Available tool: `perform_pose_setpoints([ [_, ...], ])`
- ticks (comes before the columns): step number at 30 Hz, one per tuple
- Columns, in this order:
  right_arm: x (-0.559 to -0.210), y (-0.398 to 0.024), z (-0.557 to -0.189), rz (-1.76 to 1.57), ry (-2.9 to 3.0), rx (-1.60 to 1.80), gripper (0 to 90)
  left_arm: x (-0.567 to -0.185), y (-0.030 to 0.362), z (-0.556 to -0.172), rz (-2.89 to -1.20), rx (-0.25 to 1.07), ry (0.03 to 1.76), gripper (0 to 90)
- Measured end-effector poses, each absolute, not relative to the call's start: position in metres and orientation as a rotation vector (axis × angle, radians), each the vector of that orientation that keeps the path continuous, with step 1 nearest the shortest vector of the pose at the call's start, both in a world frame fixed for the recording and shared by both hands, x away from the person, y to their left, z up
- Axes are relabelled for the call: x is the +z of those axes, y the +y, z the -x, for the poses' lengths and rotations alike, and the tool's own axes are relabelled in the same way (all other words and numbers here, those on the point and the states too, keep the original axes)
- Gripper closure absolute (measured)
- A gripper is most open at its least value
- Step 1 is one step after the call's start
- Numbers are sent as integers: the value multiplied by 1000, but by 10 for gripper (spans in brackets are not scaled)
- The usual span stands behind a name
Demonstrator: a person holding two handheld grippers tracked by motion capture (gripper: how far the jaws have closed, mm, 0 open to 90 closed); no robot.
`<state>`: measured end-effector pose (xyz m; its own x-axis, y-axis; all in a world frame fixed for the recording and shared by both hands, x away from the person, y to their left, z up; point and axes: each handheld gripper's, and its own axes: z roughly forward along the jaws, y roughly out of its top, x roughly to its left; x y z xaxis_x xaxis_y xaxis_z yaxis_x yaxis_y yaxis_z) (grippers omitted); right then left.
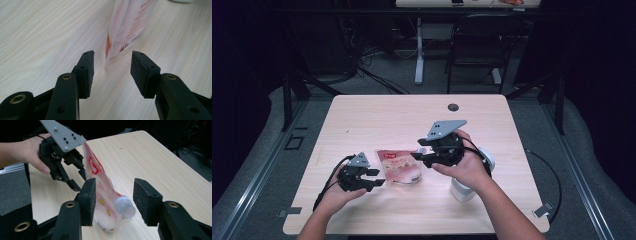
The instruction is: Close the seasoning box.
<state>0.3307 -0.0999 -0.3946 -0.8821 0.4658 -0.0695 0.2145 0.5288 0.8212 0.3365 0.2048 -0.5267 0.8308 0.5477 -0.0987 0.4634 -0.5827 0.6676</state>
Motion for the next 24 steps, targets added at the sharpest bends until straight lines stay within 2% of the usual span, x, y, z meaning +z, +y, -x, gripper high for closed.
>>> perform_pose_setpoints([
  [24, -394, -127, -330, -689, 2409, 1301, 542, -526, 207, -334, -2296, 170, 740, 540],
])
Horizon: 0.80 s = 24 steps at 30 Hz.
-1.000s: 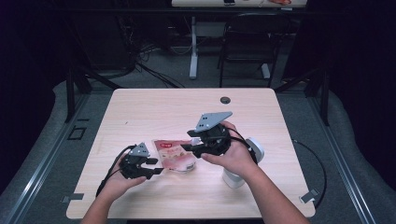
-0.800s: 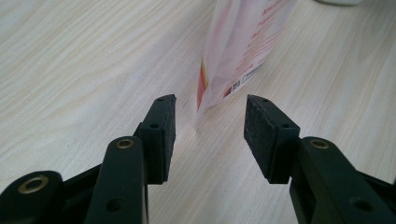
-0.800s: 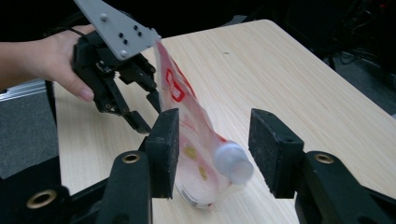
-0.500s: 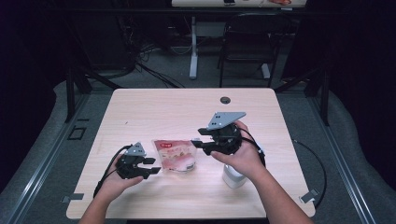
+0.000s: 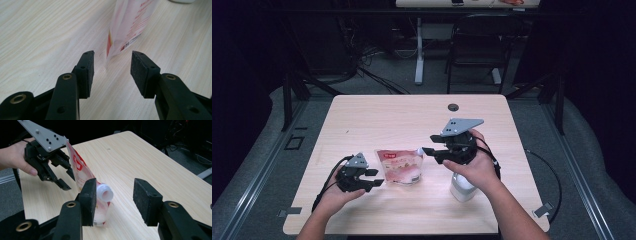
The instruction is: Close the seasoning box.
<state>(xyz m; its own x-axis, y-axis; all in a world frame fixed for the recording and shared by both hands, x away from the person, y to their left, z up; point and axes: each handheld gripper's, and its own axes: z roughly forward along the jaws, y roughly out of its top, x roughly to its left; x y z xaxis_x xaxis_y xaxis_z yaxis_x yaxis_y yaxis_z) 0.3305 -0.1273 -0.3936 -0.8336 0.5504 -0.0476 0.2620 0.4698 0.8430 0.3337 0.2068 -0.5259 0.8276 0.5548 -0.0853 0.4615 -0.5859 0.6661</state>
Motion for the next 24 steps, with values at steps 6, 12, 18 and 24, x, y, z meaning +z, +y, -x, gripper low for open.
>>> perform_pose_setpoints([
  [6, -396, -139, -329, -717, 2405, 1282, 542, -526, 207, -333, -2299, 179, 741, 540],
  [12, -396, -161, -326, -765, 2371, 1295, 542, -525, 208, -333, -2292, 179, 745, 540],
  [18, -395, -197, -320, -841, 2309, 1300, 543, -525, 208, -332, -2291, 179, 748, 539],
  [24, -397, -230, -316, -923, 2247, 1296, 551, -525, 208, -332, -2292, 178, 749, 540],
])
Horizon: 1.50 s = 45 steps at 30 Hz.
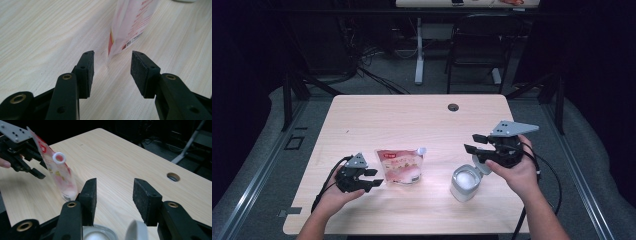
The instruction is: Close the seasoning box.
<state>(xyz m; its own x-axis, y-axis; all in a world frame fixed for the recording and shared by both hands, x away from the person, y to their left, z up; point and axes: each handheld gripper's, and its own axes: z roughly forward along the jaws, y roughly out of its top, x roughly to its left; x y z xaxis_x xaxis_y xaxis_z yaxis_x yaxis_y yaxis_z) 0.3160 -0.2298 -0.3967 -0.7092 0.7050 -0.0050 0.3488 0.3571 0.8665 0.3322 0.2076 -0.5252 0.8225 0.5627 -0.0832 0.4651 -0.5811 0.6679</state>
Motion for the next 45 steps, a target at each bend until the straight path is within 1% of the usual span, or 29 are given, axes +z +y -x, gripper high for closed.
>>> perform_pose_setpoints([
  [2, -397, -238, -314, -946, 2224, 1305, 558, -526, 208, -332, -2290, 178, 753, 539],
  [4, -398, -247, -313, -965, 2199, 1306, 587, -526, 208, -332, -2292, 180, 755, 540],
  [6, -399, -253, -313, -985, 2183, 1291, 664, -526, 209, -332, -2289, 180, 756, 540],
  [8, -401, -259, -312, -996, 2163, 1274, 706, -525, 209, -332, -2287, 183, 756, 540],
  [16, -415, -277, -312, -1062, 2137, 1239, 808, -525, 210, -332, -2286, 185, 759, 541],
  [22, -424, -282, -311, -1093, 2135, 1235, 893, -526, 210, -332, -2288, 187, 760, 540],
  [33, -440, -288, -310, -1147, 2121, 1207, 900, -526, 211, -332, -2290, 189, 766, 540],
  [45, -448, -287, -310, -1162, 2134, 1211, 900, -526, 211, -332, -2289, 192, 768, 541],
])
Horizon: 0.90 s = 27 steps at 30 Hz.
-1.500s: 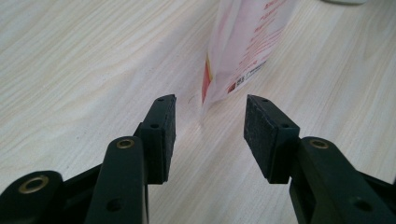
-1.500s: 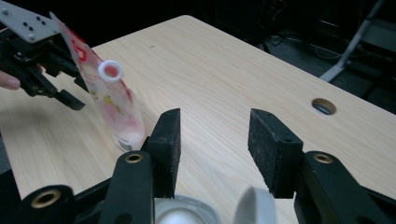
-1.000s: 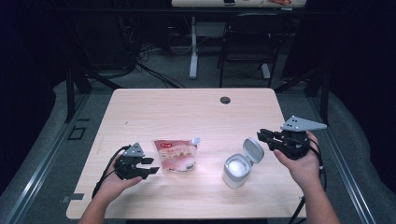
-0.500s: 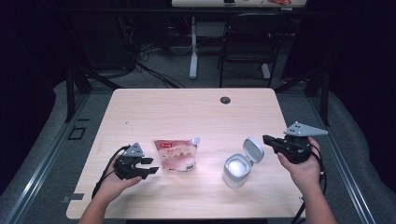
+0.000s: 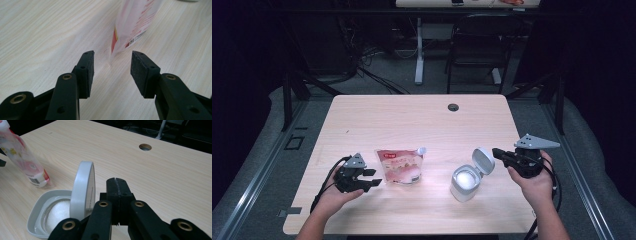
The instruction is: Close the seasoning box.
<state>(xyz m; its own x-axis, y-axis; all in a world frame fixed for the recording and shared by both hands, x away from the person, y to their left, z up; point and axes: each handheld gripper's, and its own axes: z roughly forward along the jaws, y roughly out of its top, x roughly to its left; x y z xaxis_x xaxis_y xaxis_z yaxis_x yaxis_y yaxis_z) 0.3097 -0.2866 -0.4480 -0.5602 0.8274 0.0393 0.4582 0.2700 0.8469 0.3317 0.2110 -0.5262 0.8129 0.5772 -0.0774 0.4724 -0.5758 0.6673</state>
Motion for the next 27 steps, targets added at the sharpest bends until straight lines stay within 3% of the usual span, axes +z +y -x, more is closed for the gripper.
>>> perform_pose_setpoints([
  [27, -455, -274, -307, -1135, 2174, 1240, 900, -527, 210, -331, -2296, 196, 760, 541],
])
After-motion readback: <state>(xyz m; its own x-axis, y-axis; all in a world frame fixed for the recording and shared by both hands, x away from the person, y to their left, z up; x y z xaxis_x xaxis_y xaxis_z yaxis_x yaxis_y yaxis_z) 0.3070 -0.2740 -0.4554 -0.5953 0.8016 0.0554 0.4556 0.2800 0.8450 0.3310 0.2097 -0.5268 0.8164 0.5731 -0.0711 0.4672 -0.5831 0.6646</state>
